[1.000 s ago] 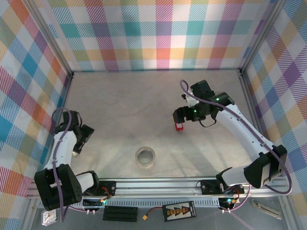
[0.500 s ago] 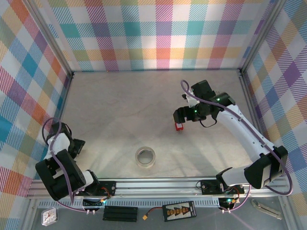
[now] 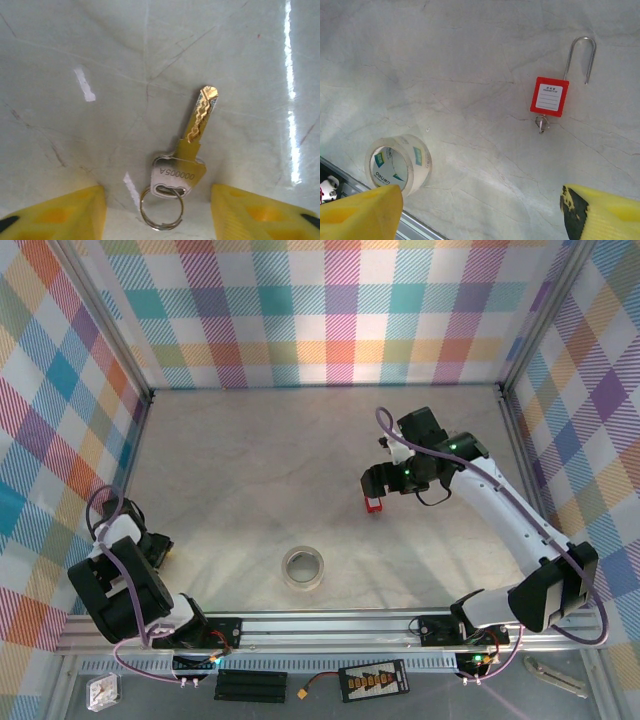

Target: Unlock with the key

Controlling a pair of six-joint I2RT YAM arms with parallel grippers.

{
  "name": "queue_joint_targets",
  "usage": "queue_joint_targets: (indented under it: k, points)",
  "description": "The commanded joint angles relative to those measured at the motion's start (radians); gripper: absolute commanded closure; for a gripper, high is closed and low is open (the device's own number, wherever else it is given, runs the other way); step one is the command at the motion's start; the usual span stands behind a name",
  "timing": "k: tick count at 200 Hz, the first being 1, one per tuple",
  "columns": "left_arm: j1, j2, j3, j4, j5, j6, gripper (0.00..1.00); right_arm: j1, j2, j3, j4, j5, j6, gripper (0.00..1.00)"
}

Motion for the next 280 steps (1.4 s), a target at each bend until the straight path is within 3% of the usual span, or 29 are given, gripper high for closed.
queue_joint_targets:
  k: [1,20,56,139,199,231,254,280]
  points:
    - [-0.016,0.043,-0.024,0.149,0.145,0.040,0.52,-0.005,0.022,0.023,-0.003,-0.015,0.003,0.18]
    - [-0.075,0.066,-0.017,0.142,0.145,0.047,0.58,-0.005,0.043,0.038,0.001,-0.023,0.008,0.19]
    - [-0.168,0.105,-0.018,0.137,0.137,0.047,0.78,-0.005,0.073,0.060,0.003,-0.038,0.010,0.22]
    - [-0.436,0.119,0.026,0.079,0.124,0.018,1.00,-0.005,0.078,0.047,0.014,-0.047,0.014,0.26]
    - [-0.525,0.043,-0.007,0.068,0.122,-0.044,1.00,-0.006,0.070,0.028,0.016,-0.038,0.005,0.29]
    - [-0.508,-0.115,0.018,-0.048,0.018,-0.107,1.00,-0.006,0.072,0.031,0.011,-0.044,0.001,0.29]
    - [-0.457,-0.206,0.047,-0.121,-0.024,-0.132,0.90,-0.006,0.076,0.030,0.009,-0.046,-0.008,0.27]
    - [-0.340,-0.283,0.019,-0.129,-0.021,-0.152,0.47,-0.006,0.089,0.039,-0.004,-0.061,-0.017,0.26]
